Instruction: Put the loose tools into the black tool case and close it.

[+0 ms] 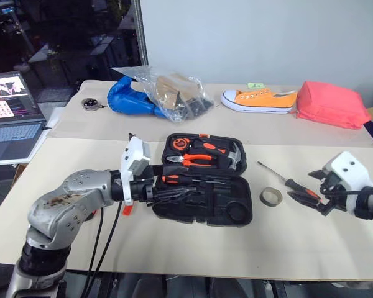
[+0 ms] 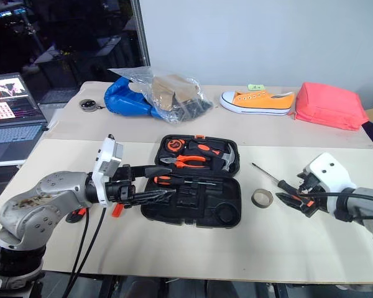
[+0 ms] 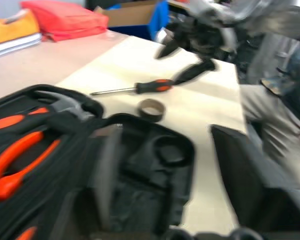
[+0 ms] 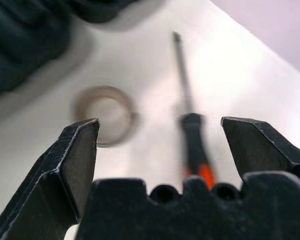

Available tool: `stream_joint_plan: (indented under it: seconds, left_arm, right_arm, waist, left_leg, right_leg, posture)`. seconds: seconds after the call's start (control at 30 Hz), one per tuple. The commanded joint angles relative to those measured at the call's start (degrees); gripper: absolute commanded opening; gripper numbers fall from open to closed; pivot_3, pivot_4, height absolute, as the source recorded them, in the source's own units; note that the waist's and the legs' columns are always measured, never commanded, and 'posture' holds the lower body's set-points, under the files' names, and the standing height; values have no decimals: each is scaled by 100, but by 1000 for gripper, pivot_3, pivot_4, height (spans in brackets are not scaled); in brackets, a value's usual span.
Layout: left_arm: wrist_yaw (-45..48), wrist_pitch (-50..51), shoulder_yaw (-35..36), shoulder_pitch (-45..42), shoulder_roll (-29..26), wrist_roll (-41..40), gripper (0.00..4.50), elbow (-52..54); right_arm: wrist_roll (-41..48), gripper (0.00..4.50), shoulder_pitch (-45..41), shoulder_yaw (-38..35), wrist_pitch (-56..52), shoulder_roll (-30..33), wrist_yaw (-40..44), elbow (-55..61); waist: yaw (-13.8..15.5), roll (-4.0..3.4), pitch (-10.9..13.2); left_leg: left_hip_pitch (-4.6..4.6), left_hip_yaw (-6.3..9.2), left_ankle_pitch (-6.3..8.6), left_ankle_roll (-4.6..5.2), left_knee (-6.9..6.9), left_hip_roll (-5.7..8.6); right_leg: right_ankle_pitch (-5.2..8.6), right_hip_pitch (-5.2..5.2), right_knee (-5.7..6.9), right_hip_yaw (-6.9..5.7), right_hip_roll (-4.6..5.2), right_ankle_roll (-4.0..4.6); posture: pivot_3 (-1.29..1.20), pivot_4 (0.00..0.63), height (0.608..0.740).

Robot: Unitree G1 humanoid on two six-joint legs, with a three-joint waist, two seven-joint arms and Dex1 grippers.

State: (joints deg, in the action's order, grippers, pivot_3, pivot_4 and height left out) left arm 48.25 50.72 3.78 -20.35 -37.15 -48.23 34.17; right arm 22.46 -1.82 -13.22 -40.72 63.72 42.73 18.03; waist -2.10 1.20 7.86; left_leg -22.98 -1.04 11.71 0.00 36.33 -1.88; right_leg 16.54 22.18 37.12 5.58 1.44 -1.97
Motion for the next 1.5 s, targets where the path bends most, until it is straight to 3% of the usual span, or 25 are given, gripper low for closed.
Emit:
stream_joint_plan:
  seconds: [0.03, 0.2, 0.33, 0.47, 0.7, 0.9, 1.07, 1.23, 1.37, 1.5]
  left_arm:
    - [-340, 328, 275, -189, -199, -555, 4473, 475]
    - [-698, 486, 283, -268, -288, -976, 4473, 751]
    - [-805, 488, 161, -549, -333, -1005, 4473, 640]
    - [-740, 455, 108, -703, -360, -978, 4500, 369]
    - [-773, 357, -115, -839, -219, -896, 4500, 152]
    - [-547, 234, -106, -687, -324, -764, 4500, 67]
    - [-158, -126, 276, -262, -607, -650, 4500, 93]
    - [52, -883, 1254, 870, -742, -340, 4500, 332]
    - [781, -656, 2358, 1761, -1211, -1100, 4500, 209]
    - [1201, -869, 2957, 2551, -1513, -868, 4500, 314]
  right_arm:
    - [-293, 4500, -925, 693, -611, 215, 134, -613]
    - [-813, 4500, -1674, 1556, -764, 265, 301, -1318]
    - [-1141, 4500, -1794, 1924, -782, 228, 369, -1592]
    - [-1242, 3443, -1450, 1920, -743, 222, 393, -1873]
    - [-1313, 1047, -1092, 1676, -270, 47, 426, -2230]
    - [-1007, 987, -889, 1001, 338, -27, 609, -1694]
    - [-176, 987, -1263, 769, -118, 179, 1394, -265]
    - [-499, 987, -2610, 2119, 96, 151, 2316, 83]
    - [-1192, 987, -3664, 3314, 315, -302, 2834, -341]
    - [-1986, 987, -4278, 4266, 574, -828, 3075, -992]
  waist:
    - [-26, 2, 7]
    - [-29, 2, 9]
    - [5, 1, 9]
    - [9, 1, 9]
    - [43, 4, 9]
    - [79, 1, 9]
    - [-31, -23, 17]
    - [-70, -20, 26]
    - [-53, -4, 37]
    - [-2, -7, 40]
  left_leg:
    - [0, -1, 0, 0, 0, -1]
    - [0, -1, 0, 1, -5, 0]
    - [-12, 1, 1, 1, -4, 3]
    - [-17, -1, 2, 3, -4, 7]
    - [-10, 2, 3, 4, 9, 7]
    - [-10, -1, 2, 4, 25, 6]
    - [-17, 0, 2, 4, 19, -2]
    - [-2, 7, 2, 4, 9, -10]
    - [4, 1, 2, 3, 6, -19]
    - [2, 1, 2, 4, 0, -19]
  right_leg:
    - [-2, 2, -1, 3, 0, 1]
    - [-2, 3, -3, 3, 0, 4]
    - [-7, 11, -4, -1, 1, 12]
    - [-21, 12, -8, -1, 5, 35]
    - [-23, -1, -8, -5, 4, 34]
    - [-22, -4, -4, -2, 2, 17]
    - [-23, 10, 1, 4, -7, 20]
    - [-22, 6, -1, 4, -11, 19]
    - [-28, 11, -2, 0, -8, 41]
    - [-30, 16, -4, -3, 10, 55]
  posture:
    - [0, 150, 740]
    - [0, 150, 740]
    - [0, 150, 740]
    - [0, 150, 740]
    - [0, 150, 740]
    - [0, 150, 740]
    - [0, 150, 740]
    - [0, 150, 740]
    - [0, 150, 740]
    - [0, 150, 740]
